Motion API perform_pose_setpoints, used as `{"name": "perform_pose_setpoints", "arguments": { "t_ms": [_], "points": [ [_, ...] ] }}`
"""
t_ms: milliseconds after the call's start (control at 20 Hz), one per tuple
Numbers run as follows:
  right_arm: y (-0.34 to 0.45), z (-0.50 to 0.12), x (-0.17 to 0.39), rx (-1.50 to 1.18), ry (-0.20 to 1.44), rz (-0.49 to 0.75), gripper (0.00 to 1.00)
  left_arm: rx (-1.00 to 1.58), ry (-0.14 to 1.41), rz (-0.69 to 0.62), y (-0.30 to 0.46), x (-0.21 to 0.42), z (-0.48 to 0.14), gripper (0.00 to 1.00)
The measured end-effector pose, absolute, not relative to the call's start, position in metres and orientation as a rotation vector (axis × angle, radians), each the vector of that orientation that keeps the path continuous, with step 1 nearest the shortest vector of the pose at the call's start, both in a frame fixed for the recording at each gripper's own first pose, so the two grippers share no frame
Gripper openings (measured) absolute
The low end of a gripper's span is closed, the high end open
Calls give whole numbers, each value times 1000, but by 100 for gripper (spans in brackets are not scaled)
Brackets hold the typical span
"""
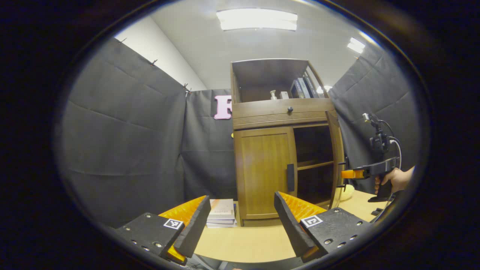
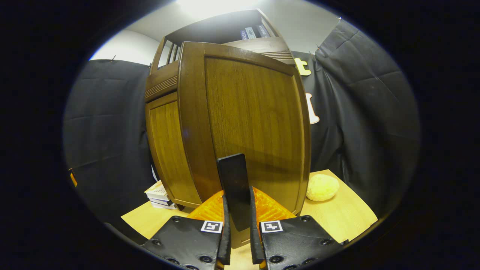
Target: Open the right door of the double-door shoe cabinet with the right hand, and open the left door with the left hand.
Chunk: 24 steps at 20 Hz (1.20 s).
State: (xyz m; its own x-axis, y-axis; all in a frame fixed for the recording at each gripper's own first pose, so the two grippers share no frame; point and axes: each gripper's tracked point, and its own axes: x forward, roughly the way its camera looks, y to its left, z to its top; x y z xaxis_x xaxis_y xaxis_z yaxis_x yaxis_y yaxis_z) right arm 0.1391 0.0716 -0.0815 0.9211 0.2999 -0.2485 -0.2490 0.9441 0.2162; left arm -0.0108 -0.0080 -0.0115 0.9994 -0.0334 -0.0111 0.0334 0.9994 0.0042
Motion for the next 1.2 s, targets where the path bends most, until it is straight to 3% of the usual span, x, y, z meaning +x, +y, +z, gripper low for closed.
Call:
{"name": "perform_pose_setpoints", "arguments": {
  "t_ms": [50, 350, 1000, 1200],
  "points": [
    [66, -82, 136, 186, 284, 284, 19, 3, 9, -44, -16, -10, -11, 100],
    [31, -81, 119, 176, 296, 277, 27, -13, 0, -106, -62, -3, -6, 100],
    [-54, -82, 113, 157, 309, 243, 20, -17, 12, -181, -160, -4, -10, 100],
    [-77, -83, 117, 139, 297, 229, 18, -8, 15, -190, -185, -9, -7, 95]
  ]
}}
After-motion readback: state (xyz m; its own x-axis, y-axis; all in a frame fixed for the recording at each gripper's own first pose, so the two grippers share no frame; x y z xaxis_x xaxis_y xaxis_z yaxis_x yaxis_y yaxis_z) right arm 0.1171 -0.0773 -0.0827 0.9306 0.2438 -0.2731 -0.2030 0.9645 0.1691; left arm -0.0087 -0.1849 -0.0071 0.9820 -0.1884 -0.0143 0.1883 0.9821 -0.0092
